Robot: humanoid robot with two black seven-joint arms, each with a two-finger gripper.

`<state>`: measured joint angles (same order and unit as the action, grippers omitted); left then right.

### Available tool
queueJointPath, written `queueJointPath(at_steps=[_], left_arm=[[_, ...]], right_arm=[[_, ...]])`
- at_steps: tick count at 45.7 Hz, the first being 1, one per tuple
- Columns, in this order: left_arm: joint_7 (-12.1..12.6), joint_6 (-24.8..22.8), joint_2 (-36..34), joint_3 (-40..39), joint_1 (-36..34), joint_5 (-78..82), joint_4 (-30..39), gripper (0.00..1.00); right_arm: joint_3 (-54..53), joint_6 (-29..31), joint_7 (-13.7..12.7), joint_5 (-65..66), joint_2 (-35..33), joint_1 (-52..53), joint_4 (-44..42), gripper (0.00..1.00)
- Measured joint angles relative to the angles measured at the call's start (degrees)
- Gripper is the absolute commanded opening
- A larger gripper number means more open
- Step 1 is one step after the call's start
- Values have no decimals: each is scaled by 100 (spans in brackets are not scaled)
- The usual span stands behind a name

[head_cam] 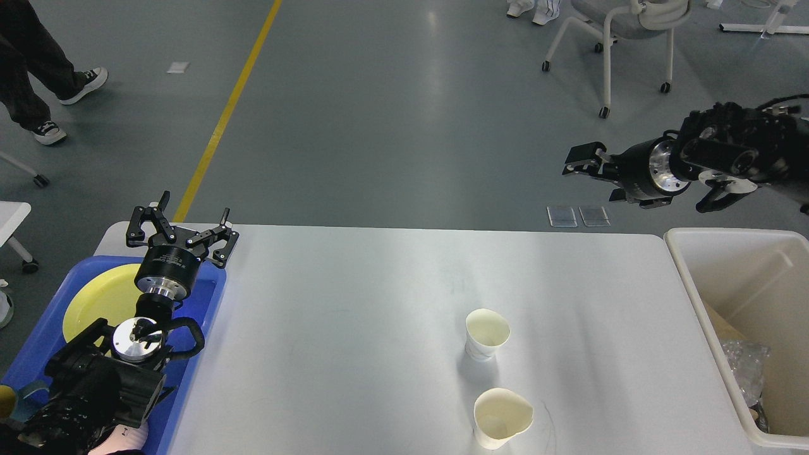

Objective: Tidy desktop
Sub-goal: 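Raise the right gripper and bring it to the nearer white paper cup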

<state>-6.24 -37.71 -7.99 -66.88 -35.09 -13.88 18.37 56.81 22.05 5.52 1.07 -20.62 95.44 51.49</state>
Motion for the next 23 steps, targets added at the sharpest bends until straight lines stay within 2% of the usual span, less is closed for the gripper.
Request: queueJointPath(at_steps=[7, 13, 23], left_arm=[[0, 0, 1, 0, 2, 0, 0, 100], [0, 0, 0, 0, 2, 0, 0, 100], [0, 0, 0, 0, 2, 3, 0, 100]], right_arm=[[-33, 0, -9, 429, 37, 813, 1749, 100], [44, 32, -4, 495, 162, 1114, 2764, 100], [205, -3, 7, 503, 244, 1065, 2951, 100]])
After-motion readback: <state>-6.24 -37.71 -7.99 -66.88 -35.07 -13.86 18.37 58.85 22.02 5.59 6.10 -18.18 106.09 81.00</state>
